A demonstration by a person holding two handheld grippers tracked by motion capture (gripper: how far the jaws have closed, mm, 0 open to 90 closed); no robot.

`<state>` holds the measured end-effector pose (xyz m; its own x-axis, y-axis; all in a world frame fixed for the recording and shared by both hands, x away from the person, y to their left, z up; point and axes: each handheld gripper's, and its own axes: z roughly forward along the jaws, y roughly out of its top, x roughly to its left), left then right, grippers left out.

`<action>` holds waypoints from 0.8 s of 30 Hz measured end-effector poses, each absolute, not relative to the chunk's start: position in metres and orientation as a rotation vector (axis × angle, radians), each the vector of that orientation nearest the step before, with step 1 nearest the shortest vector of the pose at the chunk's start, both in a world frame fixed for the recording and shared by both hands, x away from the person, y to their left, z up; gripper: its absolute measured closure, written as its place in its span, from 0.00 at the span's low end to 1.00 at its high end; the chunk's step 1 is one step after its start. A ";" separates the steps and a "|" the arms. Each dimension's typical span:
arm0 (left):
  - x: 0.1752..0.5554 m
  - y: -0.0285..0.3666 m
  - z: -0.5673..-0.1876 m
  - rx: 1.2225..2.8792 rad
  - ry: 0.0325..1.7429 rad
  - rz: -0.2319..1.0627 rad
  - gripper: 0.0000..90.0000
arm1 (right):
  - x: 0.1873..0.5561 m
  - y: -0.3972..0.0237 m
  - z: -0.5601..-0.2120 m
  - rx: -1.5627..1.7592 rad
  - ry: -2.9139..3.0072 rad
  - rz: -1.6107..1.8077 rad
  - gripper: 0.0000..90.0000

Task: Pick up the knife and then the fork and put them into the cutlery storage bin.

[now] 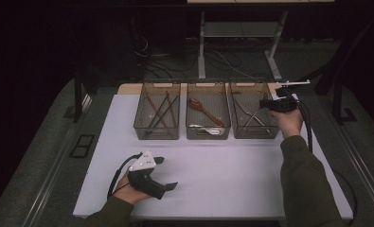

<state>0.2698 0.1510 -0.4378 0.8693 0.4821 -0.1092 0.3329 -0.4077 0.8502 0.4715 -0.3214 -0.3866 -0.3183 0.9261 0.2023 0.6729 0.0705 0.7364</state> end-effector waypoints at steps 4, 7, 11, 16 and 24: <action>0.269 0.151 -0.438 2.031 0.592 0.185 0.00 | 0.473 -0.321 -0.387 1.570 2.021 1.002 0.66; 0.270 0.151 -0.438 2.031 0.591 0.186 0.00 | 0.472 -0.328 -0.386 1.608 1.978 1.007 0.56; 0.270 0.151 -0.438 2.035 0.589 0.187 0.00 | 0.469 -0.334 -0.378 1.589 1.928 1.055 0.52; 0.270 0.150 -0.438 2.037 0.591 0.187 0.00 | 0.466 -0.336 -0.374 1.573 1.942 1.074 0.48; 0.270 0.149 -0.439 2.043 0.585 0.191 0.00 | 0.452 -0.339 -0.375 1.574 1.949 1.134 0.43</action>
<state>0.2702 0.1495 -0.4392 0.8723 0.4784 -0.1008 0.3272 -0.4181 0.8474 0.4515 -0.3387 -0.3749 -0.2940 0.9380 0.1838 0.6233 0.0424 0.7808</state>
